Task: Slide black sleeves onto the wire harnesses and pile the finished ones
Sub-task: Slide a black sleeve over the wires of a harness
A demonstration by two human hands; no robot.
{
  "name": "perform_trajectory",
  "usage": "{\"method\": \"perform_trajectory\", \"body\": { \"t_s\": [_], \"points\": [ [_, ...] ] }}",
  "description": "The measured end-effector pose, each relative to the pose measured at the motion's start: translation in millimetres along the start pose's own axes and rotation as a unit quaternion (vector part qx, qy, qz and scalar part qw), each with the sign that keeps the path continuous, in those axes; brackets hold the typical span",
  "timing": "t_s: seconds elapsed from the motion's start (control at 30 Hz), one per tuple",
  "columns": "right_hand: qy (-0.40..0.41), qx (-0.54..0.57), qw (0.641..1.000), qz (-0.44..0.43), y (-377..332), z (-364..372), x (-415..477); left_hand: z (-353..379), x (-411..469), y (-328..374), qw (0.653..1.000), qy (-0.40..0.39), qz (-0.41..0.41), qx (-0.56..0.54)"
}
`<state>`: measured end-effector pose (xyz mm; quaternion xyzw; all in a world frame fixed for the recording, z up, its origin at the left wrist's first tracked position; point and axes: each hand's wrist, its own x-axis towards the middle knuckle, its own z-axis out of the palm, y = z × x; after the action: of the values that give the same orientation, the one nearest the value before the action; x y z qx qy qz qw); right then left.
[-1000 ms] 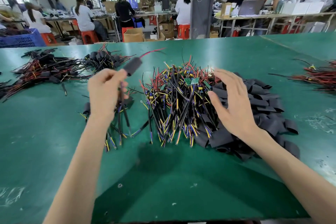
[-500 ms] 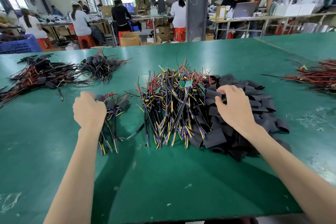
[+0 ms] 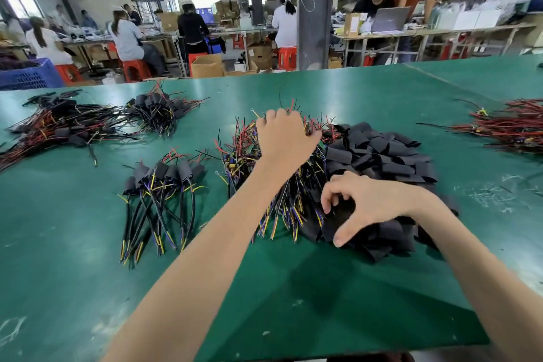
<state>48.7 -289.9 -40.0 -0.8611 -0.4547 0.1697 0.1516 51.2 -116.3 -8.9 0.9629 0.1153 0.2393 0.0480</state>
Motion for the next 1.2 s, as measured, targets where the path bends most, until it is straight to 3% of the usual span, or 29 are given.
{"method": "perform_trajectory", "body": {
  "t_s": [0.1, 0.27, 0.4, 0.47, 0.53, 0.57, 0.63, 0.7, 0.77, 0.83, 0.9, 1.03, 1.1, 1.2],
  "points": [
    [0.015, -0.092, 0.995, 0.02, 0.7, 4.6, 4.7, 4.8, 7.1, 3.8, 0.999, -0.005, -0.009, 0.034],
    [0.083, -0.038, 0.996, -0.006, 2.3, -1.3, 5.0, -8.7, 7.2, 4.0, 0.995, 0.03, -0.029, -0.086],
    [0.166, 0.067, 0.984, 0.004, 8.8, -11.5, 0.2, -30.2, 6.8, -0.6, 0.979, 0.076, -0.048, -0.185],
    [0.218, 0.08, 0.972, 0.024, 15.4, -13.9, 0.4, -44.9, 7.8, -4.8, 0.952, 0.057, -0.07, -0.293],
    [0.259, 0.095, 0.96, 0.044, 20.6, -13.0, 2.5, -61.5, 9.3, -9.3, 0.895, 0.025, -0.108, -0.432],
    [0.267, 0.104, 0.956, 0.058, 21.8, -11.4, 4.0, -71.1, 9.4, -12.3, 0.875, 0.013, -0.121, -0.469],
    [0.257, 0.079, 0.959, 0.094, 21.3, -6.7, 8.9, -90.2, 8.7, -19.2, 0.865, 0.001, -0.122, -0.486],
    [0.222, 0.039, 0.968, 0.114, 17.7, -0.7, 15.9, -105.6, 8.6, -29.1, 0.898, 0.021, -0.078, -0.432],
    [0.196, 0.027, 0.973, 0.121, 12.9, 5.1, 22.0, -114.1, 4.3, -40.3, 0.941, 0.09, 0.0, -0.326],
    [0.184, 0.018, 0.974, 0.129, 8.6, 10.0, 25.4, -111.7, -5.7, -49.4, 0.962, 0.158, 0.063, -0.214],
    [0.174, 0.01, 0.974, 0.145, 5.3, 12.4, 26.0, -93.5, -20.1, -56.7, 0.968, 0.187, 0.116, -0.122],
    [0.19, -0.017, 0.971, 0.143, 3.0, 14.6, 25.9, -34.6, -50.6, -84.5, 0.972, 0.142, 0.185, 0.018],
    [0.226, -0.035, 0.965, 0.13, 3.0, 15.6, 25.8, -13.3, -62.7, -98.5, 0.977, 0.114, 0.177, 0.041],
    [0.284, -0.04, 0.953, 0.096, 0.8, 16.0, 25.9, 2.3, -74.2, -105.6, 0.974, 0.158, 0.16, 0.024]
  ]
}}
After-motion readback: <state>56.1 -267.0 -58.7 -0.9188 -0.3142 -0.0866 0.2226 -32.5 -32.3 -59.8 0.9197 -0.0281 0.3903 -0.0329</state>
